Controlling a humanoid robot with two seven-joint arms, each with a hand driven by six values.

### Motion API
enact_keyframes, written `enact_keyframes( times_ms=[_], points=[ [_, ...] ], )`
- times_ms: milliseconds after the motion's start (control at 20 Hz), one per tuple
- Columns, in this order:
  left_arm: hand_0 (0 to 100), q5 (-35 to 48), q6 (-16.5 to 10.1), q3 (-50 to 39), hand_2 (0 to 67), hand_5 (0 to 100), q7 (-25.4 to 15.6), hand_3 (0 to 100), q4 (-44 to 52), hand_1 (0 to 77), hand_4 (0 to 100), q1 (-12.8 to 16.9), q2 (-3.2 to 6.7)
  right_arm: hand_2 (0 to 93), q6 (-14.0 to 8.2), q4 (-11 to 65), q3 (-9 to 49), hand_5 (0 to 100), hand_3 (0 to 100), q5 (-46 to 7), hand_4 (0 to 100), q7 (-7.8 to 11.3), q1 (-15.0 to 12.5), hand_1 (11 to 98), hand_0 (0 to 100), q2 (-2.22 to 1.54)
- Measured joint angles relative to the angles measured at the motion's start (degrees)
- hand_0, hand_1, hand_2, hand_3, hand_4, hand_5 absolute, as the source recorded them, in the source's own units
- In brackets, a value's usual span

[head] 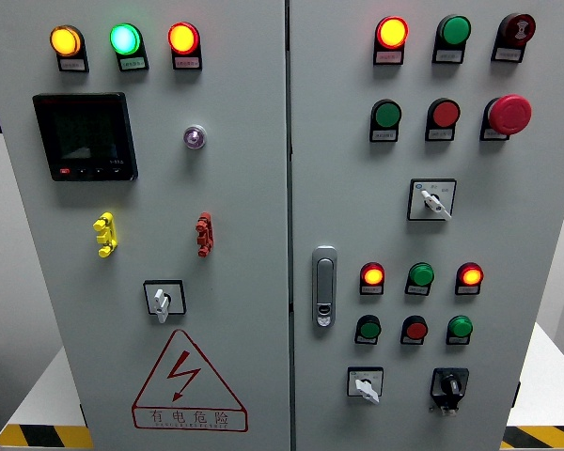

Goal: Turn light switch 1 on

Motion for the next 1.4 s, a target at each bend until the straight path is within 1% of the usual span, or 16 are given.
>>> enact_keyframes(
  times_ms=[50,100,200,250,300,350,450,550,650,800,950,1150,1250,1300,1400],
  points=[
    [0,0.1,0.0,-0.2,13.1,25,-1.6,9,-2.8,16.6,29,0.1,-0.02,0.0,0.0,0.0,0.0,11,19,0.0,19,0.0,0.0,19.4,0,0.0],
    [0,0.1,0.1,-0.2,14.1,27,-3.1,12,-6.0,17.1,32,0.5,-0.02,0.0,0.0,0.0,0.0,11,19,0.0,19,0.0,0.0,19.4,0,0.0],
    [0,0.0,0.1,0.2,16.0,32,-4.7,19,-13.7,17.8,38,2.1,0.06,0.0,0.0,0.0,0.0,11,19,0.0,19,0.0,0.0,19.5,0,0.0],
    [0,-0.1,0.0,0.4,16.6,34,-5.0,21,-17.7,18.1,39,2.6,0.1,0.0,0.0,0.0,0.0,11,19,0.0,19,0.0,0.0,19.5,0,0.0],
    [0,-0.2,0.0,0.8,18.4,38,-5.1,26,-21.5,18.6,45,2.9,0.11,0.0,0.0,0.0,0.0,11,19,0.0,19,0.0,0.0,19.5,0,0.02],
    [0,-0.2,-0.1,1.7,19.1,40,-5.2,27,-25.1,18.7,46,3.0,0.11,0.0,0.0,0.0,0.0,11,19,0.0,19,0.0,0.0,19.5,0,0.05],
    [0,-0.3,0.2,4.1,21.9,45,-5.2,37,-32.2,19.2,52,3.5,0.11,0.0,0.0,0.0,0.0,11,19,0.0,19,0.0,0.0,19.5,0,0.05],
    [0,-0.3,0.5,6.2,23.2,46,-5.2,44,-40.2,19.5,54,4.7,0.2,0.0,-0.1,0.0,0.0,11,19,0.0,19,0.0,0.0,19.5,0,0.05],
    [0,-0.4,0.7,7.2,24.0,46,-4.6,47,-47.8,19.4,56,5.4,0.28,0.0,-0.1,0.0,0.0,11,19,0.0,19,0.0,0.0,19.5,0,0.06],
    [0,-0.5,0.7,7.4,24.7,48,-2.1,49,-57.3,18.8,59,5.6,0.34,0.0,0.0,0.0,0.0,11,19,0.0,19,0.0,0.0,19.5,0,0.06],
    [0,-1.3,0.7,7.4,27.2,51,1.3,53,-65.9,20.8,63,5.7,0.29,0.0,0.0,0.0,0.0,11,19,0.0,19,0.0,0.0,19.5,0,0.01],
    [0,-2.4,0.8,7.5,29.4,55,7.2,60,-74.7,24.4,71,5.2,0.41,0.0,0.0,0.0,0.0,11,19,0.0,19,0.0,0.0,19.5,0,0.0],
    [0,-2.5,1.0,7.9,30.3,56,9.9,61,-76.9,26.0,72,4.3,0.43,0.0,0.0,0.0,0.0,11,19,0.0,19,0.0,0.0,19.5,0,0.01],
    [0,-2.5,1.3,8.0,30.9,60,11.1,64,-77.4,26.7,75,3.5,0.38,0.0,0.0,0.0,0.0,11,19,0.0,19,0.0,0.0,19.5,0,0.04],
    [0,-2.5,3.6,8.1,31.8,66,13.7,67,-77.9,28.9,81,1.6,0.25,0.0,0.0,0.0,0.0,11,19,0.0,19,0.0,0.0,19.5,0,0.04]
  ],
)
